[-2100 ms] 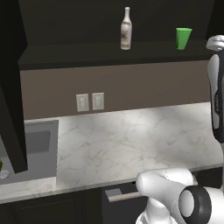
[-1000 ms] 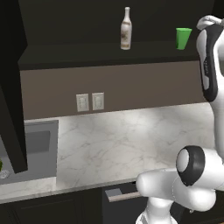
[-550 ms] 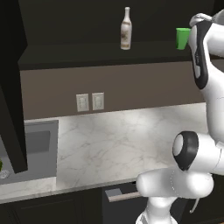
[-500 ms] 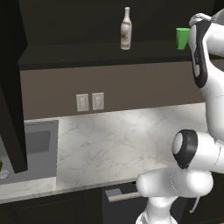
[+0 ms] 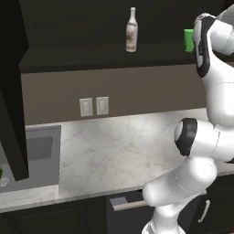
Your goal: Open the cabinet directly in front. Then move the liquor and the cup to the dining counter with the jar on it.
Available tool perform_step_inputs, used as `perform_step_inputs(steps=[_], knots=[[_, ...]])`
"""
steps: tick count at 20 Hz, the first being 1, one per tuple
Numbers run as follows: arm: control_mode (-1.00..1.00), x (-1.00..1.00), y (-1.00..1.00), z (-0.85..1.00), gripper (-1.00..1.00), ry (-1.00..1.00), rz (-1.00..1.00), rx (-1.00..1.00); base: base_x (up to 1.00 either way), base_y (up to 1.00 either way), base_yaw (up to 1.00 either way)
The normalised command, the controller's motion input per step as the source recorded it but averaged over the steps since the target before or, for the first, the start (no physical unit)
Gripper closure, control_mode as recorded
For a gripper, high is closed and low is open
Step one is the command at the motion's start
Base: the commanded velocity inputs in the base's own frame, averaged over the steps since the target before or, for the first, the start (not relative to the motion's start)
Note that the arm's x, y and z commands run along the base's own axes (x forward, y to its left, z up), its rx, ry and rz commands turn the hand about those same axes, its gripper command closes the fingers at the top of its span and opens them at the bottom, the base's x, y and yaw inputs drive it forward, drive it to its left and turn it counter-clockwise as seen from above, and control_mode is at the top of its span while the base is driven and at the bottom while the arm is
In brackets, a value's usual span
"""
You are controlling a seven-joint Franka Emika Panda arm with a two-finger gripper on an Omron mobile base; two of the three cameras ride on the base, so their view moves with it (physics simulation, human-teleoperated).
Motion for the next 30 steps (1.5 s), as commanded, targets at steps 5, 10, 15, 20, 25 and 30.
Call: perform_step_inputs(steps=[5, 10, 15, 20, 25, 30], knots=[[-1.0, 0.53, -0.3, 0.0, -1.0, 0.06, 0.06, 0.03, 0.0, 0.0, 0.0], [-1.0, 0.43, -0.22, 0.0, -1.0, 0.04, 0.06, 0.01, 0.0, 0.0, 0.0], [-1.0, 0.28, -0.1, -0.05, -1.0, 0.07, 0.06, 0.0, 0.0, 0.0, 0.0], [-1.0, 0.15, -0.08, -0.02, -1.0, 0.06, 0.07, 0.0, 0.0, 0.0, 0.0], [-1.0, 0.11, -0.1, -0.01, -1.0, 0.03, 0.08, 0.0, 0.0, 0.0, 0.0], [-1.0, 0.12, -0.01, -0.18, -1.0, 0.03, 0.06, 0.0, 0.0, 0.0, 0.0]])
